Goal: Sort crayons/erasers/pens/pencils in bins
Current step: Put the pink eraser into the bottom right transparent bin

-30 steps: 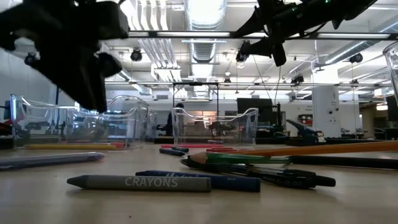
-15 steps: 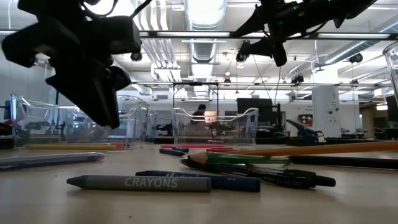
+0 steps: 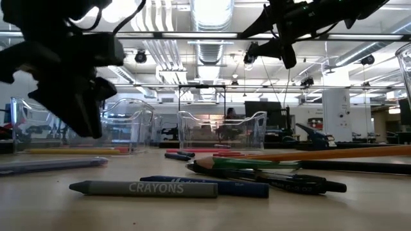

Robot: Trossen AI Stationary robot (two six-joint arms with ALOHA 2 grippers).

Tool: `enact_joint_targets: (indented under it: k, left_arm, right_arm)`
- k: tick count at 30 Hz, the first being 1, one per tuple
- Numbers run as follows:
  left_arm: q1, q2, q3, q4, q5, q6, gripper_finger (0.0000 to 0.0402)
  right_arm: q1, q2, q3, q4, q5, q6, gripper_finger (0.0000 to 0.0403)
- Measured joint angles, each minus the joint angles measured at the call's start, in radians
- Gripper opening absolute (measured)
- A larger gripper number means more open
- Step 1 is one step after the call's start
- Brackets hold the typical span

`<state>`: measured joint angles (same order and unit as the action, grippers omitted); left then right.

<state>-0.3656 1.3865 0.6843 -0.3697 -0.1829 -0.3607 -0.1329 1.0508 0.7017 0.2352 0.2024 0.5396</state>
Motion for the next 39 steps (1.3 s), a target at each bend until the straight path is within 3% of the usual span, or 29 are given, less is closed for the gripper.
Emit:
enact_joint_targets:
  k: [11,23,39]
  left_arm:
    - [0.000,0.022,-0.056,0.111,0.015,-0.001,0.0100]
    - [0.000,0.145,-0.053,0.156,0.059,-0.033,0.0100]
    - [0.000,0.137,-0.044,0.155,0.084,-0.051,0.0093]
  right_arm:
    - [0.000,0.000,0.000,-0.003,0.008,0.000,0.0224]
    - [0.000,0.000,0.000,-0.022,0.009,0.001,0.0224]
    - [0.000,0.000,0.000,-0.022,0.009,0.000,0.0224]
